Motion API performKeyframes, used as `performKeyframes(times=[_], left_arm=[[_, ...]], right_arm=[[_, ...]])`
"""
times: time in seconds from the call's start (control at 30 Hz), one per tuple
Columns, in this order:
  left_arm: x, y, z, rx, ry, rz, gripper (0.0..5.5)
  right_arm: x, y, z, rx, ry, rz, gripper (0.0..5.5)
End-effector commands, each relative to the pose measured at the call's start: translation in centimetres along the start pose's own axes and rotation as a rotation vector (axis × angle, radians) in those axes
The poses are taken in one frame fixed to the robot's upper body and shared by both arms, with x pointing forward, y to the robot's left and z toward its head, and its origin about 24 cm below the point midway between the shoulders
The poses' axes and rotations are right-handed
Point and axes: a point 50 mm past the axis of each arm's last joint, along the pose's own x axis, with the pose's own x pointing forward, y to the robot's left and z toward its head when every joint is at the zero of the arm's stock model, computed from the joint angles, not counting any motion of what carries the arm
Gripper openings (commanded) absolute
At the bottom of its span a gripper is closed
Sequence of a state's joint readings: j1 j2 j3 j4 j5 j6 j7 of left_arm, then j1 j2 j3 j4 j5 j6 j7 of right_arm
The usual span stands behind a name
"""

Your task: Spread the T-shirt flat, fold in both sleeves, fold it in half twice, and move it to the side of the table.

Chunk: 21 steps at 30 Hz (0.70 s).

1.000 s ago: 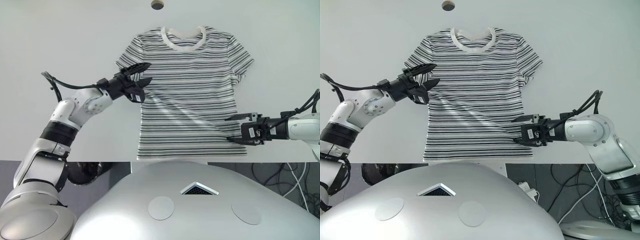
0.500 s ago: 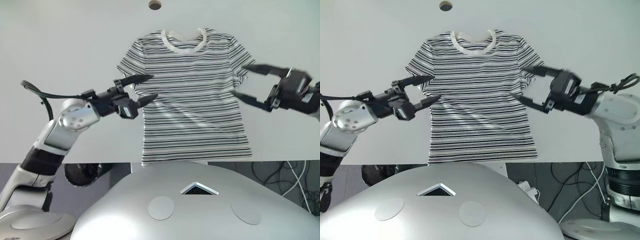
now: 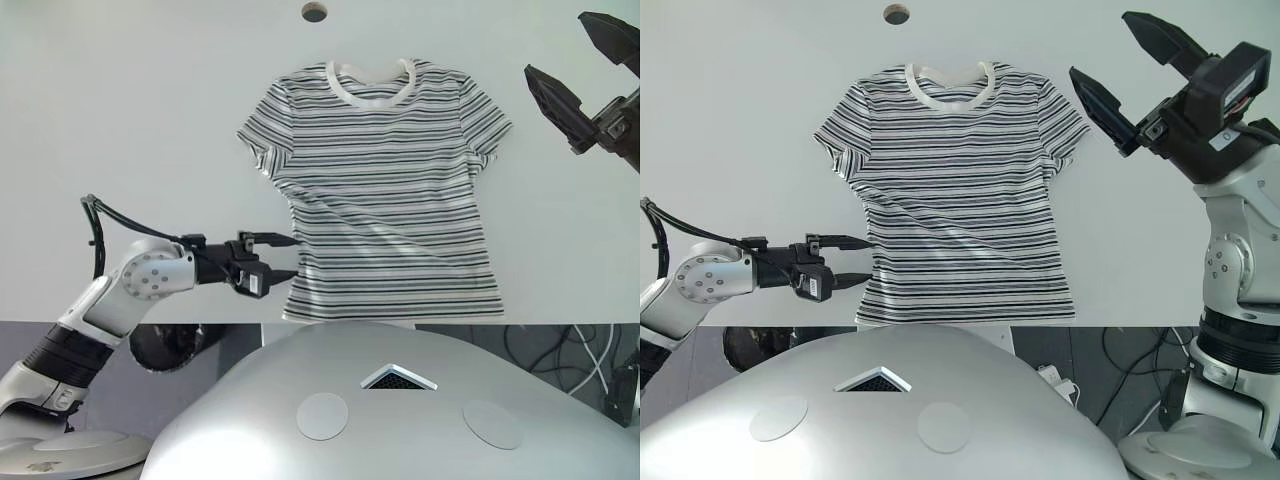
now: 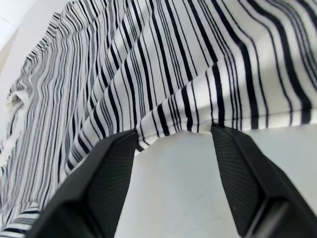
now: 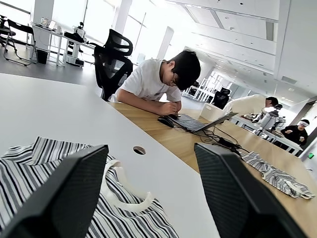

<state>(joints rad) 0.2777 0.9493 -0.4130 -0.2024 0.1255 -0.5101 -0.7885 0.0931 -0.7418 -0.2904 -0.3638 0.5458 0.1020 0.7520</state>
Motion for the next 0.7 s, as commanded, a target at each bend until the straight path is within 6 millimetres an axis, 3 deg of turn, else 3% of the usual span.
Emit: performKeyframes(times=[0.03,0.17,0.4,0.57,0.63,0.7], left_arm=[[-1.0,-4.3,-2.5,-0.092,0.185,-0.255,2.78],[-2.6,-4.5,-2.1,-0.111,0.181,-0.314,2.78],[-3.9,-1.4,-3.4,-0.059,0.274,-0.151,2.78],[-5.8,5.1,-2.7,-0.062,0.146,0.390,2.78],[-7.1,7.0,-2.7,-0.214,0.049,0.630,2.78],[-7.3,7.4,-3.5,-0.438,-0.023,0.777,2.78]], right_arm=[[-0.2,-0.8,-0.5,-0.037,0.036,-0.031,3.25],[-0.6,-1.4,-1.4,-0.058,0.078,-0.063,3.25],[-0.7,-1.6,-2.1,-0.075,0.105,-0.094,3.25],[-1.7,-1.7,-5.2,-0.136,0.286,-0.194,3.25],[-2.0,-1.7,-6.5,-0.174,0.368,-0.248,3.25],[-2.9,-1.8,-7.2,-0.120,0.425,-0.314,3.25]])
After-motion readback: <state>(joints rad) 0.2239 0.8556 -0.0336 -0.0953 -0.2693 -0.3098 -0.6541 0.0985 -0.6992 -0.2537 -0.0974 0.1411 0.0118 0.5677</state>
